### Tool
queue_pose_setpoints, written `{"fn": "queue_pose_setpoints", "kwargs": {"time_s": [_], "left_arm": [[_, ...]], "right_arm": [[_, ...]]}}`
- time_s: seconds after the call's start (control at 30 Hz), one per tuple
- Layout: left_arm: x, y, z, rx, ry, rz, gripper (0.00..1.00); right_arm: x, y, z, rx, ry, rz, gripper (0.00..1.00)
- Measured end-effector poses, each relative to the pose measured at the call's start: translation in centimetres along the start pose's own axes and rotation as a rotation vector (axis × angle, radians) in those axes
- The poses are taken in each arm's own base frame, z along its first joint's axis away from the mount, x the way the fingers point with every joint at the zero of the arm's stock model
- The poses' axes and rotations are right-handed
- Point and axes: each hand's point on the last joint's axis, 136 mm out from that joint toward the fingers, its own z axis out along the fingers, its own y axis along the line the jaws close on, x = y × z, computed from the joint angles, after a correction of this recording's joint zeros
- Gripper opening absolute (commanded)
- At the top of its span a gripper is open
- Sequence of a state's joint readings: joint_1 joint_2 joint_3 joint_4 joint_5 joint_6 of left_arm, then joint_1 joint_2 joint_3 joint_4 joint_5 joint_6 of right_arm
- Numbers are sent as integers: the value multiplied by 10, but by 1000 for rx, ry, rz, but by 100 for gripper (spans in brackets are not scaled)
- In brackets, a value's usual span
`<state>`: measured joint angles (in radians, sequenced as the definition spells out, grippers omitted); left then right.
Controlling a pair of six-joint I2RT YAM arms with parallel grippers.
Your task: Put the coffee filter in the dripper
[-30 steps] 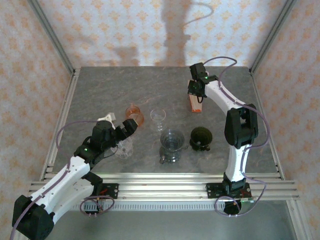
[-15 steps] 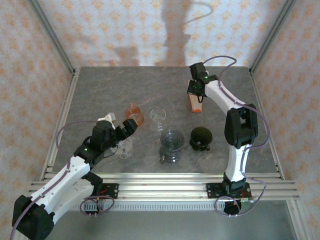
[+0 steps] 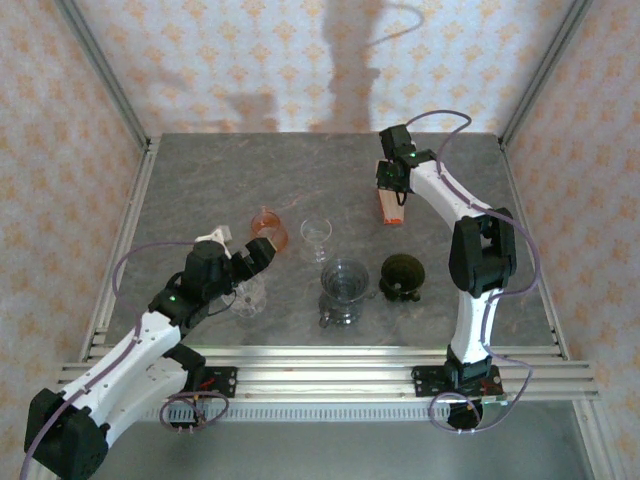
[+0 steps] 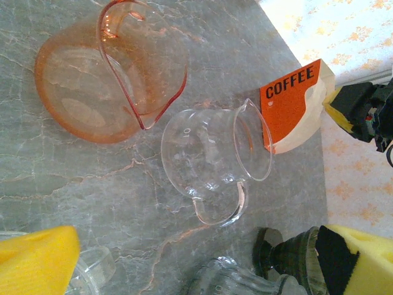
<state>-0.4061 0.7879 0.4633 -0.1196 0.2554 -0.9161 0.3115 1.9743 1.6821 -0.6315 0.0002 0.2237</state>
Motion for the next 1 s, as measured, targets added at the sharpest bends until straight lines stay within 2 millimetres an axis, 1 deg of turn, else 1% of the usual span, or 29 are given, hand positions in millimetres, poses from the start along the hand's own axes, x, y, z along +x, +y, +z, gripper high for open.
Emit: {"fn": "queue_pose_setpoints", "kwargs": {"time_s": [0.17,0.53,0.73,1.0], "left_arm": [[0,0,0,-1,1,0,100],[2,4,4,-16,10,-1,99],[2,4,5,-17,11,-1,100],[1,3,5,-12,7,-1,100]], "right_arm": [[0,0,0,0,-1,0,21],[-8,4,3,-5,-11,2,21],[-4,4,11,2,3,-1,19],[-1,4,16,8,14,-7,12]]}}
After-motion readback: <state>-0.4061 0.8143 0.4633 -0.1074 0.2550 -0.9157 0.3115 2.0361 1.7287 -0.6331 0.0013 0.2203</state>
